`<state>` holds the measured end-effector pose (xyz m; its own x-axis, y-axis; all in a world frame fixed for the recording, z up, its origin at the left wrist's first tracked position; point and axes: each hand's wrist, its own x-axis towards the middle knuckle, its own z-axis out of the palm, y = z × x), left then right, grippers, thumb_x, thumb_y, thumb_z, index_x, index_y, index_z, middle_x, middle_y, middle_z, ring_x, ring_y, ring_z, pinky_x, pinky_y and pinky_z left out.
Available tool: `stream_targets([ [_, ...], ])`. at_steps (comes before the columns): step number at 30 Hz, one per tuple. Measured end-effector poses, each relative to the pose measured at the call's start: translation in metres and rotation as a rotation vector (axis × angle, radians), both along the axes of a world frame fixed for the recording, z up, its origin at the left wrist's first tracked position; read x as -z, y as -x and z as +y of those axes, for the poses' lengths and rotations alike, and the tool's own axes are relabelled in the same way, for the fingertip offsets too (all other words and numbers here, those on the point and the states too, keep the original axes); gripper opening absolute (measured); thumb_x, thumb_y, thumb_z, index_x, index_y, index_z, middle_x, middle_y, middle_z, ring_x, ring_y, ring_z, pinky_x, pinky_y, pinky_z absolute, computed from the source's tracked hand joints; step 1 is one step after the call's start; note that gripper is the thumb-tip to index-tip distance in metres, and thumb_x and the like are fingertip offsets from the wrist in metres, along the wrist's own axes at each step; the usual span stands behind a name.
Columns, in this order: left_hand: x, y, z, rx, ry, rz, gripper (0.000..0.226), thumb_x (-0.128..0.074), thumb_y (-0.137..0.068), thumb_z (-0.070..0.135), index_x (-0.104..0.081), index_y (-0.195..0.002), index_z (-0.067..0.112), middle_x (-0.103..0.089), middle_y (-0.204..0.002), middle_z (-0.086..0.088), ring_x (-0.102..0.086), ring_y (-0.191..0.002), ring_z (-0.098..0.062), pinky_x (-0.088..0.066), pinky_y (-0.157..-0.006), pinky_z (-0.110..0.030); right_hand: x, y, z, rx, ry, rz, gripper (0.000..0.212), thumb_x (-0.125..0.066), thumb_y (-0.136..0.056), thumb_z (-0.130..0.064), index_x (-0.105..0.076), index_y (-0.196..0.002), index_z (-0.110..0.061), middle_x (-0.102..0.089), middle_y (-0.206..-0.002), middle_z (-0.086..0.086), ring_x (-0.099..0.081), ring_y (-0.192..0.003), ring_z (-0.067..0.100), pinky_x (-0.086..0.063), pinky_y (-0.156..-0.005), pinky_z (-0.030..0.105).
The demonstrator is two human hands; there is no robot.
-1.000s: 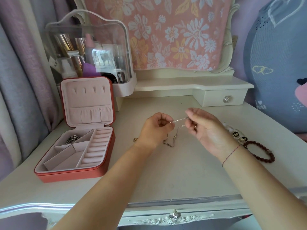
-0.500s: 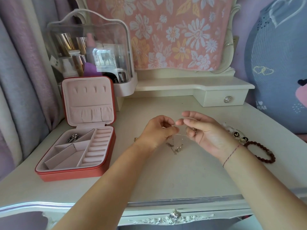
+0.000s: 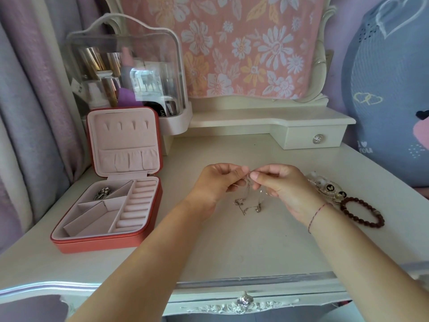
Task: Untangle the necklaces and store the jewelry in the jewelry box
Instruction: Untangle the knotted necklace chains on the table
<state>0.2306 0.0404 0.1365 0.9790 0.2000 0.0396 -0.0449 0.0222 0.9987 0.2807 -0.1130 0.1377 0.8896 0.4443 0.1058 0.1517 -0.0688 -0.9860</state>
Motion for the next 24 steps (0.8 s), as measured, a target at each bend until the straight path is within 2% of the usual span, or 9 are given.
stream_targets([
  [5,-0.0008,-0.0002,-0.0023,0.091,0.105,0.085,0.022,-0.06,-0.093,0.028,-0.062,-0.078,0.011,-0.062,-0.073,0.002,-0.058,-0.067,-0.007,-0.046,-0.061,-0.019,-0.0021,-0.0044,0.0002,-0.022,-0.166,0.1,0.016,-0.061,-0.09,-0.018,-0.063,-0.075,-0.014,-0.06,-0.068,-0.002,-0.037,-0.047,0.01,-0.033,-0.057,0.023],
  [11,-0.0028,0.0003,0.0003,0.14,0.185,0.095,0.019,-0.059,-0.093,0.021,-0.063,-0.08,0.009,-0.061,-0.063,0.0,-0.055,-0.057,-0.006,-0.045,-0.056,-0.016,-0.0019,-0.005,-0.0001,-0.07,-0.207,0.114,0.018,-0.056,-0.093,-0.019,-0.059,-0.077,-0.011,-0.064,-0.068,0.004,-0.028,-0.037,0.007,-0.029,-0.047,0.017],
  [14,-0.0023,0.0011,-0.001,0.184,0.236,0.092,0.02,-0.054,-0.096,0.016,-0.064,-0.082,0.006,-0.065,-0.065,-0.003,-0.06,-0.057,-0.007,-0.048,-0.054,-0.016,-0.0025,-0.0041,-0.0013,-0.096,-0.227,0.115,0.018,-0.056,-0.092,-0.021,-0.06,-0.078,-0.011,-0.064,-0.065,0.003,-0.025,-0.035,0.007,-0.025,-0.049,0.022],
  [16,-0.0024,0.0021,-0.0018,0.194,0.262,0.081,0.021,-0.052,-0.097,0.014,-0.063,-0.082,0.005,-0.067,-0.067,-0.003,-0.064,-0.058,-0.008,-0.049,-0.053,-0.016,-0.0032,-0.0029,-0.0016,-0.118,-0.239,0.119,0.018,-0.055,-0.092,-0.021,-0.061,-0.079,-0.01,-0.061,-0.063,0.002,-0.024,-0.035,0.006,-0.025,-0.047,0.02],
  [24,-0.0019,0.0025,-0.0036,0.256,0.215,0.055,0.025,-0.05,-0.097,0.026,-0.063,-0.085,0.009,-0.068,-0.073,-0.002,-0.067,-0.064,-0.011,-0.051,-0.058,-0.017,-0.004,-0.0038,-0.003,-0.146,-0.284,0.177,0.015,-0.055,-0.091,-0.018,-0.065,-0.086,-0.007,-0.054,-0.059,0.001,-0.025,-0.033,0.004,-0.028,-0.043,0.016],
])
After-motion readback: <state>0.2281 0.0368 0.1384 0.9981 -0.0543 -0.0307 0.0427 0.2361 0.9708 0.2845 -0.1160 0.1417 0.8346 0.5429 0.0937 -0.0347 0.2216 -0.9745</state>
